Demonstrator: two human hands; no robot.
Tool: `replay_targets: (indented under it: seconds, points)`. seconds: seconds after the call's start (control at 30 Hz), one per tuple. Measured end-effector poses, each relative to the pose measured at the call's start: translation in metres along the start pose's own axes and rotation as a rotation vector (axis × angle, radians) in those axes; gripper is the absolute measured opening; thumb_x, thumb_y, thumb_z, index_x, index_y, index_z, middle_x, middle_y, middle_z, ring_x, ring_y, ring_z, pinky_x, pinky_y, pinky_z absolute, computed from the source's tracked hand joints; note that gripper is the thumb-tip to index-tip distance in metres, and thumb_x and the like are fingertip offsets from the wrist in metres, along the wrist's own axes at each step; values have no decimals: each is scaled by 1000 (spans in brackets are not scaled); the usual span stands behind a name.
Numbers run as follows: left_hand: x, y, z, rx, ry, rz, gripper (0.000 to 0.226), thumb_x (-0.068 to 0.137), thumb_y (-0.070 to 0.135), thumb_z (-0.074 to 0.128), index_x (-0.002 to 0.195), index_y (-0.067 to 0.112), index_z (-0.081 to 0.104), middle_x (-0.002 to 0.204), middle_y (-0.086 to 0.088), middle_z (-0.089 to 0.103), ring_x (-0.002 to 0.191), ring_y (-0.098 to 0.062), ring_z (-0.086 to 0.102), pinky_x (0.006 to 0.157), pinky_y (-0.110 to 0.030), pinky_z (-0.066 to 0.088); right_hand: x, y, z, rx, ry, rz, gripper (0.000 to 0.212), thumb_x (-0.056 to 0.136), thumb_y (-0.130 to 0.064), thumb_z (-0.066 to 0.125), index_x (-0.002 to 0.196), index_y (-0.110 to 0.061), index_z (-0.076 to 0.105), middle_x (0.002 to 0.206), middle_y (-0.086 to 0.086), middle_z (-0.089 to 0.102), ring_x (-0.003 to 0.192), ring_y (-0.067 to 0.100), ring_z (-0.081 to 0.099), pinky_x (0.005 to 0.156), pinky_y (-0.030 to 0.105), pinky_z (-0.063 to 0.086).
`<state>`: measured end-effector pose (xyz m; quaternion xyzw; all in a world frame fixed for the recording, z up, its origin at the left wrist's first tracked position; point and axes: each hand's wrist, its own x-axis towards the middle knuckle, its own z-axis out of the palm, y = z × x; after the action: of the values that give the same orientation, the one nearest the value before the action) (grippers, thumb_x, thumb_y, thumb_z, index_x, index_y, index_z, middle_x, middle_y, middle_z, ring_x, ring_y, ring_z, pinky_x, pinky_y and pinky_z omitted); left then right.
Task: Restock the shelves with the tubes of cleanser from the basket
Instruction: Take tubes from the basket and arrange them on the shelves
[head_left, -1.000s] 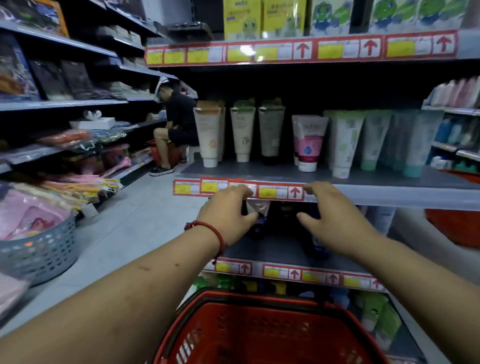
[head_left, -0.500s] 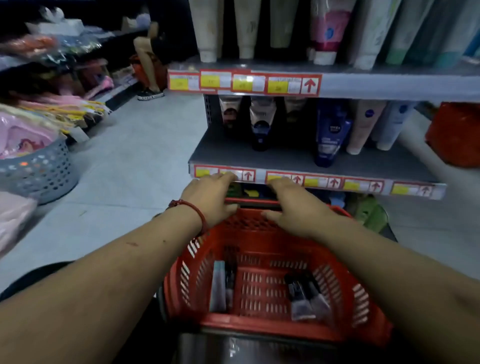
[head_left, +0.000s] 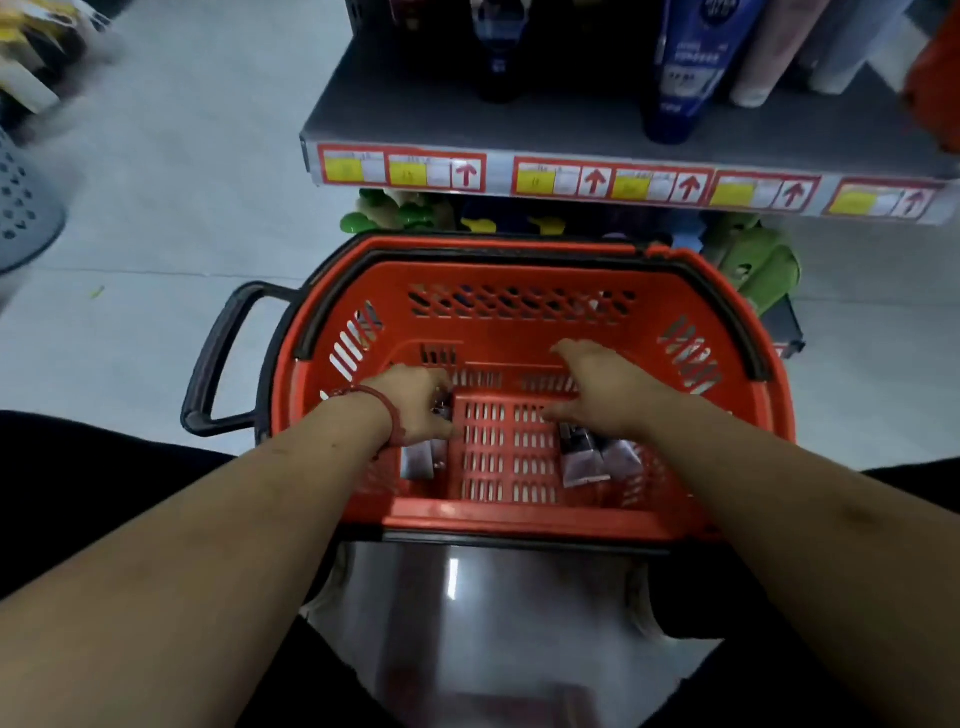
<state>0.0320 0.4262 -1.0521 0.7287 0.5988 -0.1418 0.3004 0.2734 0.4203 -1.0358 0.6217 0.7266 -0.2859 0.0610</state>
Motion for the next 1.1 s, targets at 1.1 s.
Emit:
replay_targets:
  seconds: [1.1]
  points:
    - [159, -59, 117, -314, -156, -565, 47, 79, 32, 80, 112, 2, 65, 104, -15, 69, 87, -28, 66, 67, -32, 52, 128, 92, 174, -9, -90, 454, 57, 97, -25, 58, 144, -2, 35, 131, 18, 54, 114, 36, 60, 89, 41, 52]
